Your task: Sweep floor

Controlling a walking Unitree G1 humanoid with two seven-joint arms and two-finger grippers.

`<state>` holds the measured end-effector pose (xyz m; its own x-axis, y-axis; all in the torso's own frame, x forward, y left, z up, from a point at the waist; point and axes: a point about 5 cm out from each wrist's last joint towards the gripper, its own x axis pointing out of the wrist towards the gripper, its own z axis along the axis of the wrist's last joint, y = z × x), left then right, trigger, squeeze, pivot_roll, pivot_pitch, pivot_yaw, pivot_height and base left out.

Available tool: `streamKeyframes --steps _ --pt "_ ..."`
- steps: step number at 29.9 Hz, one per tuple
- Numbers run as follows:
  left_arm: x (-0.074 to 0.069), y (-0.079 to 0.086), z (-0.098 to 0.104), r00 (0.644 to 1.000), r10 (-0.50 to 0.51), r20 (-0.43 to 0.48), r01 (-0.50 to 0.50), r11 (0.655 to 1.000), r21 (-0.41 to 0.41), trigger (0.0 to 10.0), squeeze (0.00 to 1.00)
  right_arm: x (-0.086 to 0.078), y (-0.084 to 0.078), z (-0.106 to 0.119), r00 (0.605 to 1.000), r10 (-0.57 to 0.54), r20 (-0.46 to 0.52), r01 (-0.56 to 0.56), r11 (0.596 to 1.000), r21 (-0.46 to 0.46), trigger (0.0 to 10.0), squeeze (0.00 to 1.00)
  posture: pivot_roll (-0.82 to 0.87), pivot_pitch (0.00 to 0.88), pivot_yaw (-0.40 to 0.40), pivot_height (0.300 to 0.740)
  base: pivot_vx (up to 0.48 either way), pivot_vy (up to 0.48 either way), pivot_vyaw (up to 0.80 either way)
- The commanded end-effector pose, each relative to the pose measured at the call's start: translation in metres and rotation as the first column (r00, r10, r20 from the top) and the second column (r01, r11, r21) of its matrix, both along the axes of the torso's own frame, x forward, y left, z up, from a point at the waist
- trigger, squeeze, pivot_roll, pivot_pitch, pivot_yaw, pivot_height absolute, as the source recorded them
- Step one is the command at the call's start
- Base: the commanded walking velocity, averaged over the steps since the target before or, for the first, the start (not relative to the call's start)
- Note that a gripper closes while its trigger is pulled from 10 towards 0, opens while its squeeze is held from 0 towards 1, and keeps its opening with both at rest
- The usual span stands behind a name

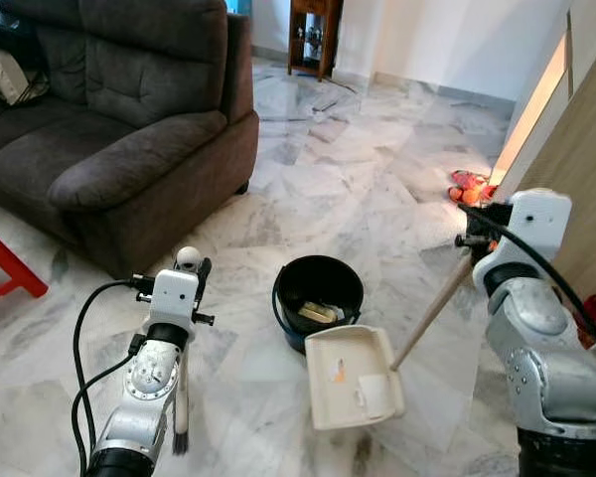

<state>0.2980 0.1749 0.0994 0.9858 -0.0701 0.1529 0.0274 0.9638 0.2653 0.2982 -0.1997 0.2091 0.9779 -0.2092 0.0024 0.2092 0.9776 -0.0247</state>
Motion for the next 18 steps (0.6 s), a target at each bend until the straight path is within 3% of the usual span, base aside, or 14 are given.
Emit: streamKeyframes --steps 1,5,18 --pt "0.004 -0.005 0.010 0.998 -0.024 0.050 0.023 1.000 0.011 10.0 0.00 -0.003 0.001 0.029 0.992 -0.008 0.126 0.006 1.000 0.017 10.0 0.00 0.02 0.000 -0.042 0.740 0.000 0.000 0.00" --pt "0.005 -0.007 0.011 0.998 -0.027 0.054 0.027 1.000 0.008 10.0 0.00 -0.002 0.001 0.045 0.974 -0.043 0.222 0.024 0.996 0.087 10.0 0.00 0.03 0.000 -0.043 0.740 0.000 0.000 0.00" --pt "0.004 -0.009 0.010 0.998 -0.030 0.054 0.030 1.000 0.004 10.0 0.00 0.001 0.002 0.062 0.940 -0.074 0.333 0.028 0.990 0.140 10.0 0.00 0.03 0.000 -0.043 0.740 0.000 0.000 0.00"
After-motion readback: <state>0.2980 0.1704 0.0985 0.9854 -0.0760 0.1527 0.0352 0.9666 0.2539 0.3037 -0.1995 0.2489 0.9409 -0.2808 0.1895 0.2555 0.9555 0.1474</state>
